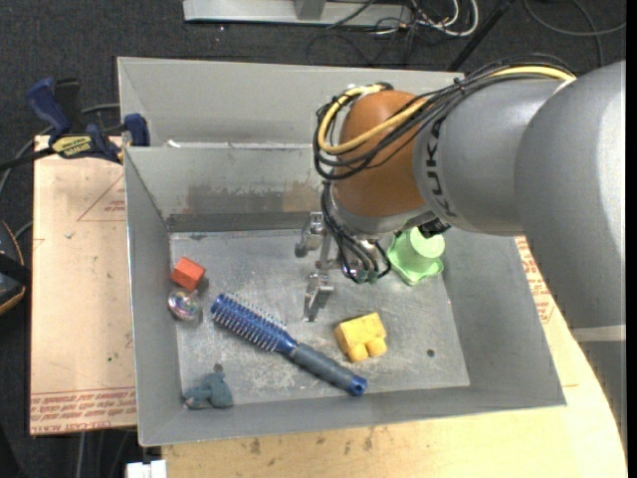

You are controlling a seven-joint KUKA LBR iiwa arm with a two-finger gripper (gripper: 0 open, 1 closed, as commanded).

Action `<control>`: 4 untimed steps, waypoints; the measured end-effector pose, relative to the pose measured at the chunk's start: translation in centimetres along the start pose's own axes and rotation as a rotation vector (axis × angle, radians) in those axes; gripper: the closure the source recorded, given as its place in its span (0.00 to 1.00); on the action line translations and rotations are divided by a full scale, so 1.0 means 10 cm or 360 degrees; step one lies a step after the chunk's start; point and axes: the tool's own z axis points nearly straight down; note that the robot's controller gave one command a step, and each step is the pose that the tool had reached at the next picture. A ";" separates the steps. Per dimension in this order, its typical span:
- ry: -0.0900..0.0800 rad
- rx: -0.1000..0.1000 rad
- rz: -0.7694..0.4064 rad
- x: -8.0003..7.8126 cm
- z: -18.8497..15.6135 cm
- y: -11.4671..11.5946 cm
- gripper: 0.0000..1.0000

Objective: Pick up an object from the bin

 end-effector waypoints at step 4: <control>-0.0013 -0.0005 -0.0108 0.70 0.41 0.34 1.00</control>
Offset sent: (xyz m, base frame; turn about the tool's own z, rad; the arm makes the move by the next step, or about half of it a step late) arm -0.0683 0.0576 -0.0237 0.0855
